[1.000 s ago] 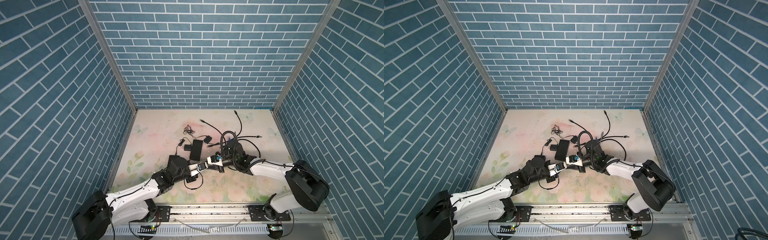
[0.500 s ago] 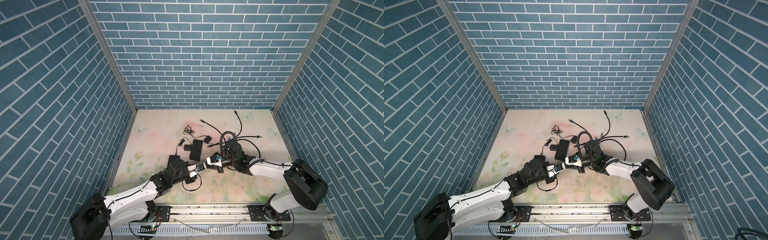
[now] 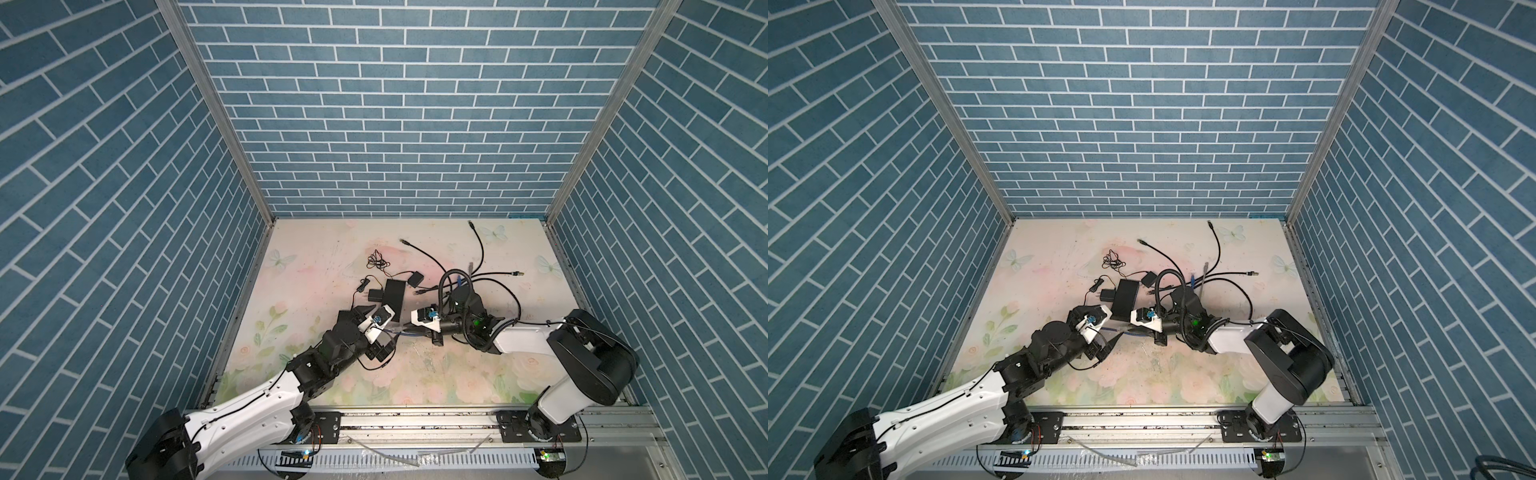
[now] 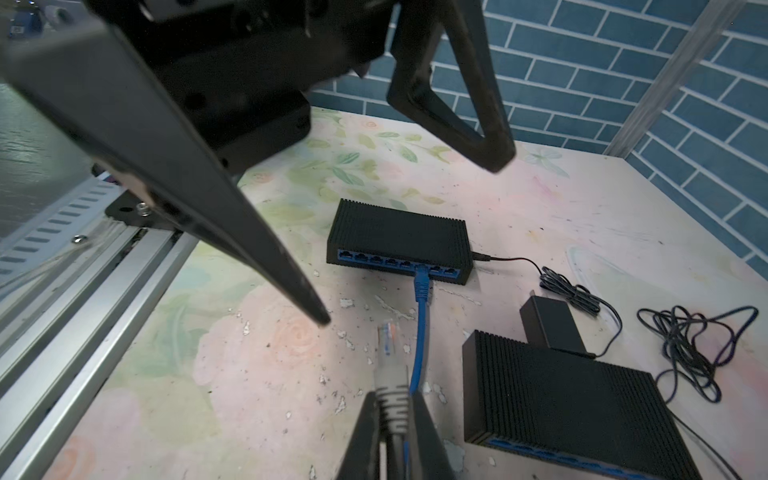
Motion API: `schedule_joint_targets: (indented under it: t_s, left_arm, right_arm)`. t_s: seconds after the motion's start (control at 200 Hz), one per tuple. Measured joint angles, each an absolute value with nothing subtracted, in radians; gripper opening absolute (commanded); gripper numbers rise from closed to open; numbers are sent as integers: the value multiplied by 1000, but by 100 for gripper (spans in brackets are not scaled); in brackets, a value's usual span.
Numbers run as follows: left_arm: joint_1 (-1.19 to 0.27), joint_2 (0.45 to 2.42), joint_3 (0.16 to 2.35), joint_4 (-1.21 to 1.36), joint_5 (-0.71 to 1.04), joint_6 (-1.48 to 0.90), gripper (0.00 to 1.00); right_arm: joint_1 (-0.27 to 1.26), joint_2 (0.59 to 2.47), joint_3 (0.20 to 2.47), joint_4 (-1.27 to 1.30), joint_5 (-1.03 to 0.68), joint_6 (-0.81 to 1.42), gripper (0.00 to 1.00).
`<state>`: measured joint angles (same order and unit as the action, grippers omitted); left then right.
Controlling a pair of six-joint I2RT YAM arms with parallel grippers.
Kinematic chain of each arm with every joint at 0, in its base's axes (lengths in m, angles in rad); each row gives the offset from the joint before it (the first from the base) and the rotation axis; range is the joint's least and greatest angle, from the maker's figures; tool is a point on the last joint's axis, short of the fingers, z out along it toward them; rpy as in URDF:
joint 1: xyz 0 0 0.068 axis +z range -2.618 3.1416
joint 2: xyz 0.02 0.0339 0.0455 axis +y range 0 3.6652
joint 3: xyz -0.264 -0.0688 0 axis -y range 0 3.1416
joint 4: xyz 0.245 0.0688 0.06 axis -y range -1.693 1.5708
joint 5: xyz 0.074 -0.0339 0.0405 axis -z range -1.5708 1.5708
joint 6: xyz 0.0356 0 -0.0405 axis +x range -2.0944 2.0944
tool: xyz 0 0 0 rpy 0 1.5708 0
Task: Insert the plug into the switch port
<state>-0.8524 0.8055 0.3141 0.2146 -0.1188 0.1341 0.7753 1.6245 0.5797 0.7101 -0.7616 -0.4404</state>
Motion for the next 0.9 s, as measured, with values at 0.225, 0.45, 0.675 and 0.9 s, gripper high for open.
schedule_joint_targets:
  t_s: [0.225,0.45,0.675,0.9]
  left_arm:
    - [-826,690,338,11,-304,-146,99]
    - [-753,630,351,-165,-398,-406,97]
    - [-685,624,343,-249,-426,-575,94]
    - [-609,686,297,-252,-389,-671,92]
  right_arm:
    - [864,1747,575,889,-673,-361,0]
    - [961,1927,586,1084,-589,-302,0]
    - [1007,2043,596,1222,-515,-268,0]
    - [1036,2044,643,1233,-490,-268,0]
